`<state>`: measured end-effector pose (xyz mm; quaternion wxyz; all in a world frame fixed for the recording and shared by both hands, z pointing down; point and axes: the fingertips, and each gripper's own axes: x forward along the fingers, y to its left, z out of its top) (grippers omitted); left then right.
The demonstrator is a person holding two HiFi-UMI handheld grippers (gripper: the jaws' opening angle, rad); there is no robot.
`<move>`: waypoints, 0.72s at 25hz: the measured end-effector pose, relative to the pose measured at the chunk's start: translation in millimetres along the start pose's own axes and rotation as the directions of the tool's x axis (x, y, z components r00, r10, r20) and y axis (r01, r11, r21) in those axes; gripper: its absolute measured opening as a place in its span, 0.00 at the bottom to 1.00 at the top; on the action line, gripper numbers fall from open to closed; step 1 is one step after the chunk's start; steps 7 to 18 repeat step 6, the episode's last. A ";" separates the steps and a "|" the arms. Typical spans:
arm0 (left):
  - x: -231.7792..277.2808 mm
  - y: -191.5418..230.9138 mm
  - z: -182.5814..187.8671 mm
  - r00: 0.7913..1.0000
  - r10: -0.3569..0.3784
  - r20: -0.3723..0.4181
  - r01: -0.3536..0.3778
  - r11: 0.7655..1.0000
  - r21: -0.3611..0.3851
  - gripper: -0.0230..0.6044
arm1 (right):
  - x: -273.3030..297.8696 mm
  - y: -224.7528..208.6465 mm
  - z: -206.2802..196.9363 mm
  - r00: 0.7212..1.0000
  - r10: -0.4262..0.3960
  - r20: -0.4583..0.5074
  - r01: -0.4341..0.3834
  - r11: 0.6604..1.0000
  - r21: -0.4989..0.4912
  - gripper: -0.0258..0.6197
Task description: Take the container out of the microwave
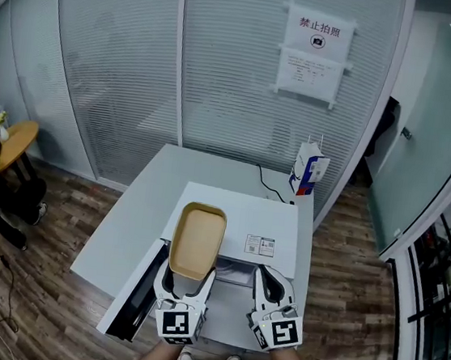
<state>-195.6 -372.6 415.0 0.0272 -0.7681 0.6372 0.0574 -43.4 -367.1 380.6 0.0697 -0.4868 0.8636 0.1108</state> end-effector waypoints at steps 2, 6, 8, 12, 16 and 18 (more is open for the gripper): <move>1.0 -1.2 -0.6 1.000 -0.003 0.007 0.003 1.000 -0.005 0.74 | 0.4 -2.2 -0.7 1.000 -0.003 0.002 0.003 1.000 -0.001 0.04; 4.7 -1.6 -3.2 1.000 -0.005 0.011 0.005 1.000 -0.007 0.74 | 3.1 -6.0 -3.6 1.000 -0.004 0.006 0.004 1.000 -0.003 0.04; 4.7 -1.6 -3.2 1.000 -0.005 0.011 0.005 1.000 -0.007 0.74 | 3.1 -6.0 -3.6 1.000 -0.004 0.006 0.004 1.000 -0.003 0.04; 4.7 -1.6 -3.2 1.000 -0.005 0.011 0.005 1.000 -0.007 0.74 | 3.1 -6.0 -3.6 1.000 -0.004 0.006 0.004 1.000 -0.003 0.04; 4.7 -1.6 -3.2 1.000 -0.005 0.011 0.005 1.000 -0.007 0.74 | 3.1 -6.0 -3.6 1.000 -0.004 0.006 0.004 1.000 -0.003 0.04; 4.7 -1.6 -3.2 1.000 -0.005 0.011 0.005 1.000 -0.007 0.74 | 3.1 -6.0 -3.6 1.000 -0.004 0.006 0.004 1.000 -0.003 0.04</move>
